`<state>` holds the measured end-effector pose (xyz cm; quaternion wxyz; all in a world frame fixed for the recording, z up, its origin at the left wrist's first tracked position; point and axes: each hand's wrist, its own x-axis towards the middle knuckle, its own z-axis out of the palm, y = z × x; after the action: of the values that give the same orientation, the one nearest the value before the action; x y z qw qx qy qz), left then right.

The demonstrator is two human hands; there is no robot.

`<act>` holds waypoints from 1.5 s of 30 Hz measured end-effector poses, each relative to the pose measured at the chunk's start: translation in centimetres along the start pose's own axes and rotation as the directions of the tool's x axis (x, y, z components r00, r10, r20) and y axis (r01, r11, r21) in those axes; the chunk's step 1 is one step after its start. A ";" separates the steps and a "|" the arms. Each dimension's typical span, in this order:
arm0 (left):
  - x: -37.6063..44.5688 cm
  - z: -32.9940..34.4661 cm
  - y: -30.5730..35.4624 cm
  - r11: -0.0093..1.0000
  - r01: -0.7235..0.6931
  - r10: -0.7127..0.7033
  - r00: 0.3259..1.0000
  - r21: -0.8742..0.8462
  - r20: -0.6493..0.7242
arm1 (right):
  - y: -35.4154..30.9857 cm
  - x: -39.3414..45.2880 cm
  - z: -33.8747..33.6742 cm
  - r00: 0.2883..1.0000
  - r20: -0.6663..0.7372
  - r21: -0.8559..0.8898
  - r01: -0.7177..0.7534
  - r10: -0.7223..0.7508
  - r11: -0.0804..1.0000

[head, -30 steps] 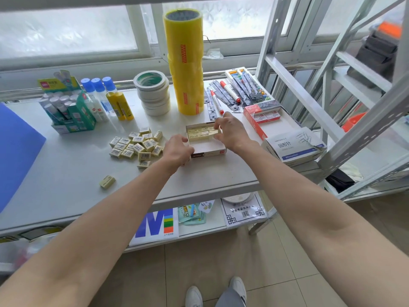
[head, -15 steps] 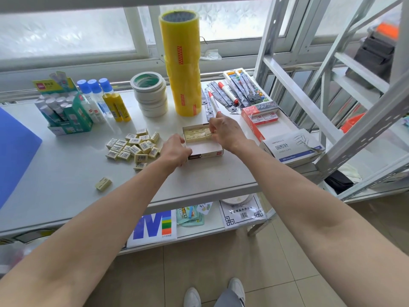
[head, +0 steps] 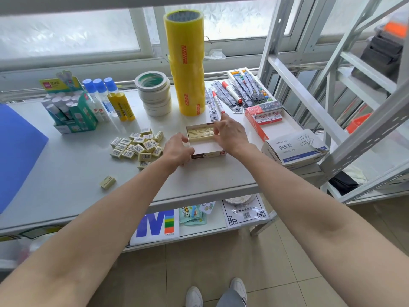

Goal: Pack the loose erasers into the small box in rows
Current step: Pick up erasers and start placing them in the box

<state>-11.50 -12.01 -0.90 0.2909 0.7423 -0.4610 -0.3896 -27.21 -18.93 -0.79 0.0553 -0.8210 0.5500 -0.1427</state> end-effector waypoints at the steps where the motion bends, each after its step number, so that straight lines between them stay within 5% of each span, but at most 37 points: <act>1: 0.1 -0.2 -0.1 0.998 0.006 -0.006 1.000 -0.057 0.002 | -0.1 -0.1 -0.1 1.000 -0.012 0.010 -0.003 0.003 1.000; 4: 0.1 -1.3 0.0 0.930 0.094 -0.103 0.995 -0.357 -0.007 | -0.9 -0.5 -0.4 0.999 -0.043 0.129 0.000 0.006 0.992; 7: 0.0 -2.5 -0.1 0.700 0.199 -0.196 0.977 -0.685 0.084 | -2.2 -1.0 -0.3 1.000 -0.009 0.333 -0.008 0.012 0.943; 12: -0.6 -3.3 -0.7 0.487 0.236 -0.177 0.969 -0.841 0.170 | -4.3 -1.8 -0.4 0.993 0.055 0.621 0.049 -0.106 0.782; 21: -1.4 -3.8 0.2 0.541 0.282 -0.142 0.959 -0.792 0.244 | -5.9 -2.5 0.4 0.964 0.136 0.570 0.114 -0.230 0.814; 26: -2.1 -4.0 0.3 0.564 0.269 -0.113 0.962 -0.780 0.249 | -5.4 -2.2 0.3 0.983 0.162 0.808 -0.083 -0.085 0.583; 34: -2.5 -3.4 -0.5 0.661 0.252 -0.086 0.961 -0.707 0.262 | -4.9 -2.7 -0.2 0.962 0.273 0.901 -0.254 -0.005 0.352; 41: -2.4 -3.0 -0.7 0.682 0.217 -0.072 0.970 -0.699 0.231 | -4.7 -2.8 -0.3 0.972 0.228 0.880 -0.228 0.050 0.417; 45: -2.3 -3.0 -0.6 0.792 0.136 -0.020 0.980 -0.595 0.197 | -3.7 -2.8 -0.1 0.981 0.192 0.837 -0.174 0.020 0.518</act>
<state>-9.35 -9.44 0.93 0.4537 0.5903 -0.3054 -0.5936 -24.92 -14.90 -0.27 0.4997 -0.6661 0.4490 -0.3239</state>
